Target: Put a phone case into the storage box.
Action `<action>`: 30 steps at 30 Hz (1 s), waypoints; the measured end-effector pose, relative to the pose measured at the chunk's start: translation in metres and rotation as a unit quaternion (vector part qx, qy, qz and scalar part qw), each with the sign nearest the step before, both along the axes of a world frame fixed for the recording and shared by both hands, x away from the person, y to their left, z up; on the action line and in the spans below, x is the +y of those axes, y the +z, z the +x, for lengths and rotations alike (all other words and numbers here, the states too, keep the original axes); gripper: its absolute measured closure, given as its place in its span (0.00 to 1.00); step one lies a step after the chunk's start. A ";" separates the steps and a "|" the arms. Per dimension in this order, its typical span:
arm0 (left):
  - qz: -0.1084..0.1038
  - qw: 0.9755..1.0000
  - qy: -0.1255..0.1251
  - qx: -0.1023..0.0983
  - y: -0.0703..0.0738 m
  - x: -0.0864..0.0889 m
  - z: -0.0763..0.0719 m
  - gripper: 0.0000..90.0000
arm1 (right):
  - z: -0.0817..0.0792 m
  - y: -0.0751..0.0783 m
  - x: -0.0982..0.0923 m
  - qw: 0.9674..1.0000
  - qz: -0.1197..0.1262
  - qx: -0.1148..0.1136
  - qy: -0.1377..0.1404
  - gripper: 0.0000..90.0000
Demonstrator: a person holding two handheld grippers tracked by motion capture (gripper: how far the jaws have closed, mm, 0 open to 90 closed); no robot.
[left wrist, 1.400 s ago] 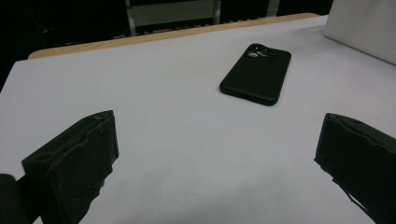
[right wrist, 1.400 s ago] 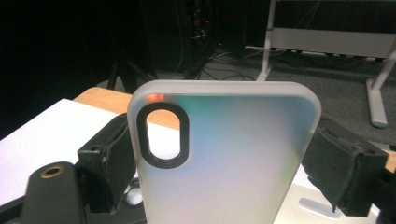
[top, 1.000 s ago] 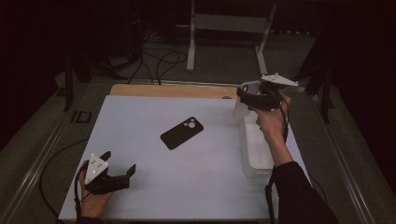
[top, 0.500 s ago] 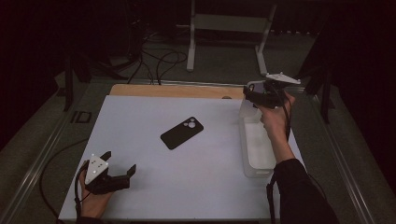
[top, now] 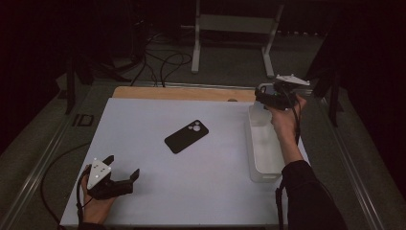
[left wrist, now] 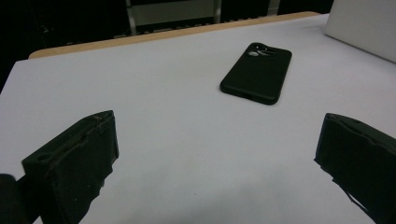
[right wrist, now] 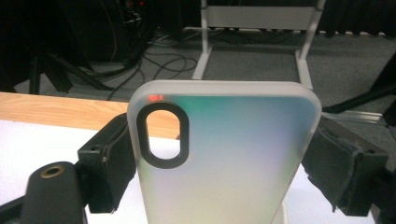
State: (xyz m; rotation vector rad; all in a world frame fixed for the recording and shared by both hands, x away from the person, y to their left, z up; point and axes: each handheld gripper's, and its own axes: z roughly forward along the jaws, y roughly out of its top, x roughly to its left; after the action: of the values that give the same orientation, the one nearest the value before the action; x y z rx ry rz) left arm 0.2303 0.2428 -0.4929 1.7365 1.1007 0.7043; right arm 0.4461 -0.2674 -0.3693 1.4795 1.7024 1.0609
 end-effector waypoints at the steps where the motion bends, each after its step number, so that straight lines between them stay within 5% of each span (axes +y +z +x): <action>1: 0.000 1.000 0.000 0.000 0.000 0.000 0.000 0.00 | 0.001 -0.001 -0.001 1.000 0.000 0.003 -0.002 0.19; 30: -0.001 1.000 -0.001 0.000 0.000 0.000 0.000 0.00 | 0.021 -0.043 -0.001 0.998 -0.021 0.053 -0.030 0.19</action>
State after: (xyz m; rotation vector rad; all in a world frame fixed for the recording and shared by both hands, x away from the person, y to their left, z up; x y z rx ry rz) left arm 0.2303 0.2429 -0.4932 1.7355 1.0995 0.7021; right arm 0.4671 -0.2685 -0.4121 1.5755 1.7307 0.9242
